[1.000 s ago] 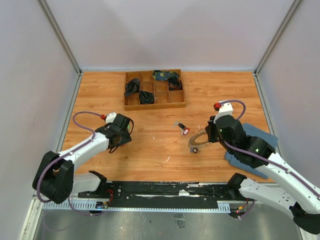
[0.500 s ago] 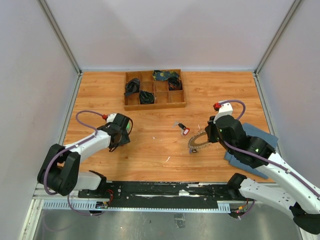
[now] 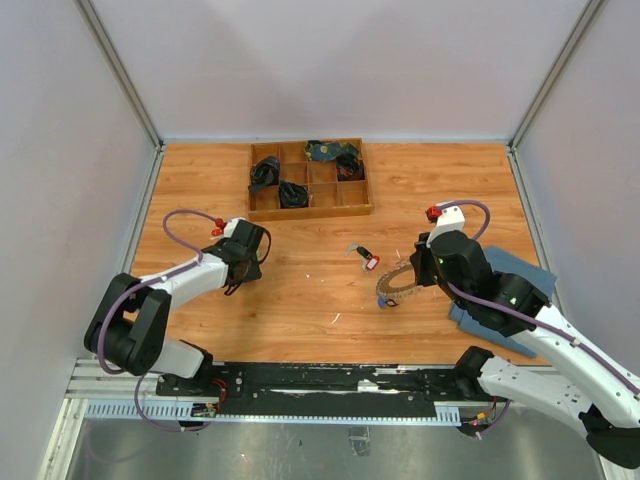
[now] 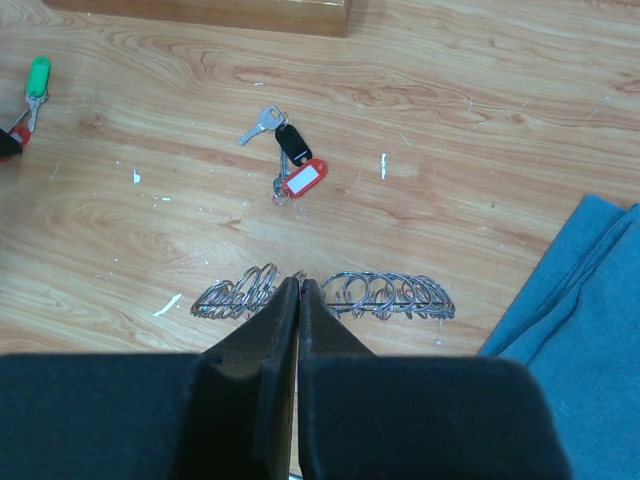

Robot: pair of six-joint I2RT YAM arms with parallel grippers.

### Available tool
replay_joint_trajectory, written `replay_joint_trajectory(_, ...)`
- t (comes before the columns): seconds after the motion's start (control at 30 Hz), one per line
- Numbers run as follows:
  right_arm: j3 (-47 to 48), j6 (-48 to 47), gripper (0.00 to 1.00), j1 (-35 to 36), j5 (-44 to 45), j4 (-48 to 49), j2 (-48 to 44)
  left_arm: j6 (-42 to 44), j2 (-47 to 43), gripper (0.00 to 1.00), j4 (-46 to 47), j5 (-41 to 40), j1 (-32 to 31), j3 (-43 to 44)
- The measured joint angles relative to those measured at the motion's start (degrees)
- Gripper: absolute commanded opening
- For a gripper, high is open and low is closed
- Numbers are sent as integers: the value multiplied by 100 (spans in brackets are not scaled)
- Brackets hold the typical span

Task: Put the keys on the keyring
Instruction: Move the key to the center of the board.

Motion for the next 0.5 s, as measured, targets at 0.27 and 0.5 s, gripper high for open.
replay_joint_trajectory(0.27, -2, 0, 1, 0, -33, 0, -2, 157, 785, 36, 413, -24, -765, 610)
replay_joint_trajectory(0.5, -2, -2, 1, 0, 101, -61, -146, 197, 1886, 34, 610, 181, -1851, 1810)
